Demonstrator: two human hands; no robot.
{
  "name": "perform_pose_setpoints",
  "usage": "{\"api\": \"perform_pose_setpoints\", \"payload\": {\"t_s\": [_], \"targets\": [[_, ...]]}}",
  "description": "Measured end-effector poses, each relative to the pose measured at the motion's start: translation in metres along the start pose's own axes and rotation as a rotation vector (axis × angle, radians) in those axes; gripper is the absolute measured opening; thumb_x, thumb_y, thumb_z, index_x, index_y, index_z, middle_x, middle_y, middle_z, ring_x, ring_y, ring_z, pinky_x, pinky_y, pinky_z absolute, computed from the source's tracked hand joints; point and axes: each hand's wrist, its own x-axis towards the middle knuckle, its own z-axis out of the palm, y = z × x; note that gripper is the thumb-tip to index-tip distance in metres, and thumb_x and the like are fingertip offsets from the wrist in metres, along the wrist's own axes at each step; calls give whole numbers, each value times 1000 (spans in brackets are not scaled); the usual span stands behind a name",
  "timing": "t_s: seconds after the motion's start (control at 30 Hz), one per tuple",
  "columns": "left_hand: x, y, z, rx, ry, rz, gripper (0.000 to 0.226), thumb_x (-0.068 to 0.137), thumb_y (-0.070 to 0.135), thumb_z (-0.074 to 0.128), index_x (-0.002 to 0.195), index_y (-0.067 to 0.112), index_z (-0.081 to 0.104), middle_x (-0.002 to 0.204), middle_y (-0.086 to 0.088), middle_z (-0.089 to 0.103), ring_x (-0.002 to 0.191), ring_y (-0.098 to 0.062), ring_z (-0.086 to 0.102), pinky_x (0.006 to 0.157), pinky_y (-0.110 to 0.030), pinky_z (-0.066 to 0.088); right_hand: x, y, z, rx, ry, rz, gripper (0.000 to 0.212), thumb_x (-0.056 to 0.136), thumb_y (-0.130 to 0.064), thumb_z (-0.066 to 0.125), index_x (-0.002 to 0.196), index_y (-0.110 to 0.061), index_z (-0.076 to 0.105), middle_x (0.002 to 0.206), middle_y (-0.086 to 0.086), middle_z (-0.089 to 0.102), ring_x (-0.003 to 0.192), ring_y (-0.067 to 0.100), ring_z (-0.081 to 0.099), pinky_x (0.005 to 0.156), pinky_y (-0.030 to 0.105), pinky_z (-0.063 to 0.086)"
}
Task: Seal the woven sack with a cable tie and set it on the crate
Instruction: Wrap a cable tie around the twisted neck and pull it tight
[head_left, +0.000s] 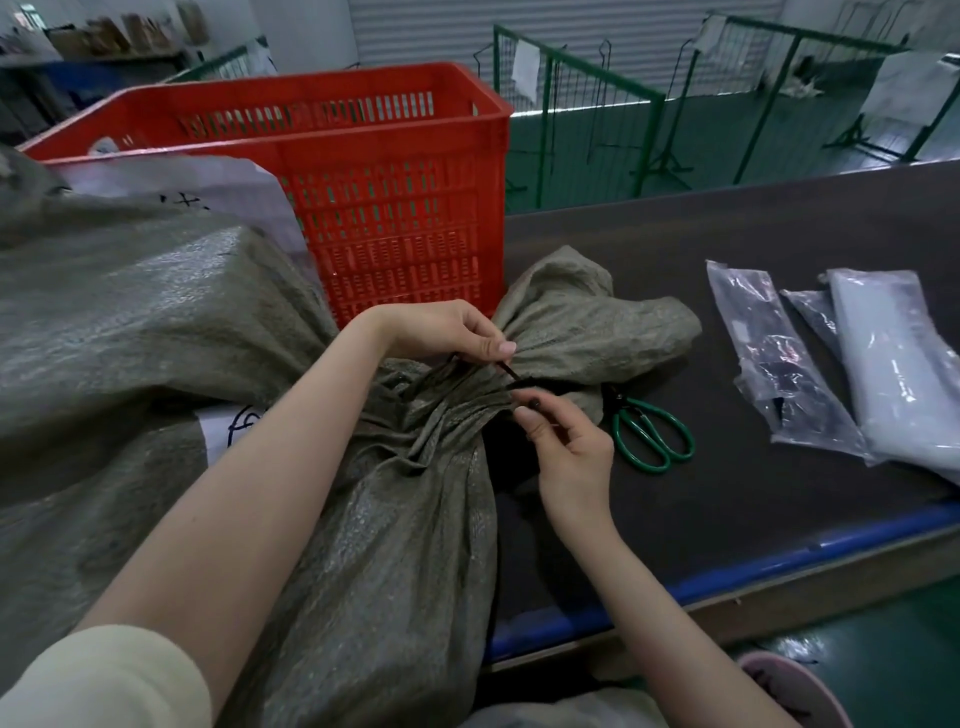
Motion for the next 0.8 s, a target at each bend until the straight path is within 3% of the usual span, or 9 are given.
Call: {"api": "perform_pose_setpoints", "payload": {"t_s": [0.03, 0.1, 0.2, 0.27, 0.33, 0.43, 0.53, 0.63, 0.8], "targets": [[0, 0, 0, 5, 7, -3, 52, 53, 72, 70, 71, 24, 73, 72, -5, 60, 85, -27, 38, 75, -42, 28, 0, 0, 1, 7, 11, 7, 31, 82, -2, 63, 82, -34, 66, 86, -6, 68, 87, 4, 63, 81, 15, 49], [-2, 1, 0, 36, 30, 8, 42, 62, 66, 69, 66, 24, 70, 73, -8, 51, 71, -25, 40, 68, -36, 30, 0, 0, 2, 14, 13, 6, 32, 81, -1, 63, 81, -33, 66, 86, -7, 68, 86, 2, 64, 82, 14, 49], [-5, 4, 0, 59, 68, 13, 27, 78, 43, 64, 53, 33, 69, 50, 16, 53, 51, -13, 46, 59, -17, 32, 0, 1, 3, 29, -2, 0, 30, 82, -2, 62, 82, -32, 67, 87, -6, 68, 87, 3, 64, 83, 16, 49], [-4, 3, 1, 69, 67, 14, 21, 68, 50, 66, 56, 33, 70, 52, 14, 49, 56, -21, 35, 60, -26, 29, 0, 2, 4, 33, -4, 7, 30, 82, -3, 62, 83, -32, 67, 88, -4, 69, 89, 7, 64, 85, 19, 50], [-2, 3, 2, 72, 64, 9, 21, 64, 53, 67, 58, 33, 71, 56, 7, 46, 57, -18, 30, 59, -29, 26, 0, 3, 5, 33, -2, 3, 30, 82, -3, 63, 84, -33, 67, 89, -3, 69, 91, 10, 65, 87, 23, 50], [-1, 4, 6, 96, 67, -9, 19, 77, 42, 67, 60, 34, 71, 55, 13, 56, 53, -4, 45, 61, -18, 31, 0, 6, 8, 22, 6, 3, 28, 82, -5, 63, 87, -33, 67, 90, -2, 69, 91, 12, 65, 88, 27, 50], [1, 4, 9, 97, 26, 2, 14, 81, 31, 66, 71, 25, 74, 69, 14, 70, 70, 5, 62, 76, -14, 44, 0, 8, 10, -4, 17, 7, 22, 82, -6, 63, 95, -24, 67, 88, -1, 68, 89, 10, 64, 86, 24, 49], [0, 4, 9, 87, 41, 3, 14, 77, 37, 68, 72, 25, 75, 76, 8, 72, 78, -1, 62, 83, -22, 44, 0, 10, 11, -25, 43, -11, 22, 82, -6, 63, 98, -21, 66, 86, -10, 65, 84, -3, 61, 83, 16, 47], [-1, 2, 8, 91, 50, -1, 19, 83, 30, 65, 66, 32, 74, 64, 19, 69, 65, 11, 60, 73, -14, 39, -1, 11, 11, -38, 46, -36, 22, 83, -4, 63, 98, -20, 65, 85, -11, 63, 81, -9, 59, 80, 10, 45]]}}
